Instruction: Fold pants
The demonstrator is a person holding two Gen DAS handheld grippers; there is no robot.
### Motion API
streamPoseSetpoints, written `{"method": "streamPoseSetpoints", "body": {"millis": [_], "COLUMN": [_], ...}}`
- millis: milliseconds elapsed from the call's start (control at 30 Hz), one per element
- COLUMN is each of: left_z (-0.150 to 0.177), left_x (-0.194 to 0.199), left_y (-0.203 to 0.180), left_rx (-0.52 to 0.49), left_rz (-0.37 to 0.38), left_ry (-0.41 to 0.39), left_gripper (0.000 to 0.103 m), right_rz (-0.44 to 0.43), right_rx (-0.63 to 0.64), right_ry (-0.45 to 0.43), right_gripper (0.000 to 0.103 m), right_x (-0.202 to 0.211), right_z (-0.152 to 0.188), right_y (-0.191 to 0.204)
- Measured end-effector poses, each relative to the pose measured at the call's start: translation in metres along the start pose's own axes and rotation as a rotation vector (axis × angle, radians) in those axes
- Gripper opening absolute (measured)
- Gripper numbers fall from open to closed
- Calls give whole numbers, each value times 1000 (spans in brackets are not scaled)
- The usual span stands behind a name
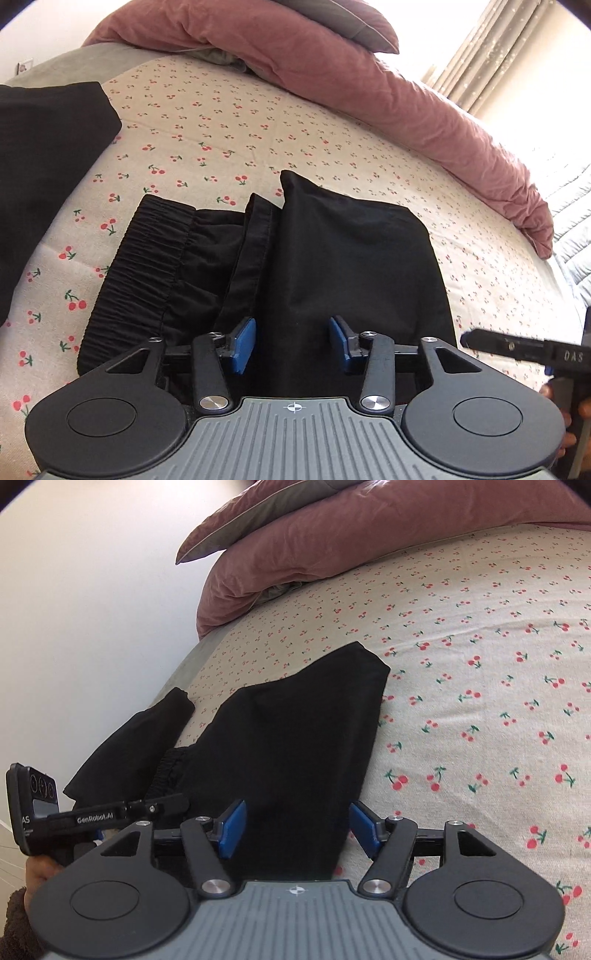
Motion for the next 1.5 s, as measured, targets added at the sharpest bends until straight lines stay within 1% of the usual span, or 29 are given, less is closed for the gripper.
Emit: {"method": "streamPoseSetpoints", "body": {"millis": [100,133,167,233,300,367,500,567,633,700,767,800,833,900,933,967,1033,1100,1133,1167,1200,1233,1267,1300,1333,1400,1433,1467,1500], "left_z": [-2,-3,-4,-9,-18,-25,-32,-31,-27,-22,-18,-17,-17,-19,-20,-21,-21,-19,-16,-13,-10,-10,-10,-10,-9,-6,-5,-5,-5], "left_x": [-3,-3,-2,6,19,31,45,47,45,39,34,33,32,34,34,33,25,13,5,-2,-8,-11,-11,-12,-13,-17,-19,-20,-21], "left_y": [-3,-5,-6,-11,-12,-7,17,32,50,63,71,73,75,79,80,82,86,92,96,100,103,106,106,105,106,105,104,102,99], "left_rx": [-15,-20,-27,-47,-61,-53,-17,-15,7,7,-9,-10,-10,-3,2,6,31,98,145,184,216,225,226,244,283,312,326,339,354], "left_rz": [-6,-6,-6,-1,6,-1,-56,-109,-167,-210,-227,-223,-217,-220,-215,-198,-135,-41,10,40,51,59,70,115,147,180,194,204,215], "left_ry": [-39,-49,-56,-82,-125,-158,-185,-173,-138,-100,-79,-81,-84,-104,-113,-119,-103,-84,-70,-51,-46,-50,-55,-60,-62,-61,-61,-61,-64], "left_gripper": [23,11,7,3,2,1,1,1,1,2,14,15,20,39,62,74,74,73,69,68,67,64,54,42,37,34,31,29,27], "right_rz": [23,21,17,9,0,-6,-4,-1,1,3,4,4,5,-1,-7,-15,-39,-66,-77,-89,-99,-109,-118,-132,-148,-167,-164,-150,-140], "right_rx": [24,36,44,48,50,57,61,63,63,59,52,50,48,48,49,47,39,20,9,1,-5,-11,-22,-38,-57,-97,-106,-111,-116], "right_ry": [6,1,-3,-2,-2,-4,3,12,18,25,35,38,41,45,47,51,60,51,43,36,25,17,12,5,0,-23,-38,-45,-45], "right_gripper": [64,65,66,67,68,69,70,71,71,73,73,73,74,76,77,77,78,78,78,78,76,71,69,64,60,57,47,41,33], "right_x": [0,2,3,4,4,5,1,-2,-5,-8,-13,-15,-17,-20,-21,-23,-27,-32,-35,-39,-42,-46,-50,-55,-60,-70,-73,-75,-76], "right_z": [4,5,5,6,6,7,9,10,11,11,10,11,11,12,12,13,14,14,14,14,13,12,11,9,8,5,3,2,0], "right_y": [-3,-3,-3,-1,-1,0,1,0,-1,-1,-1,-1,-1,0,0,1,2,2,1,1,2,4,5,7,7,8,8,7,7]}}
Point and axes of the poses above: each gripper's, at about its wrist camera, not at the fingertips, and x roughly against the way its jaws point, y to its left, z to its underside, the point moved 8 cm from there along -x, roughly the way its jaws point, and after that the axes turned 13 degrees about -x, right-handed, at the moved point
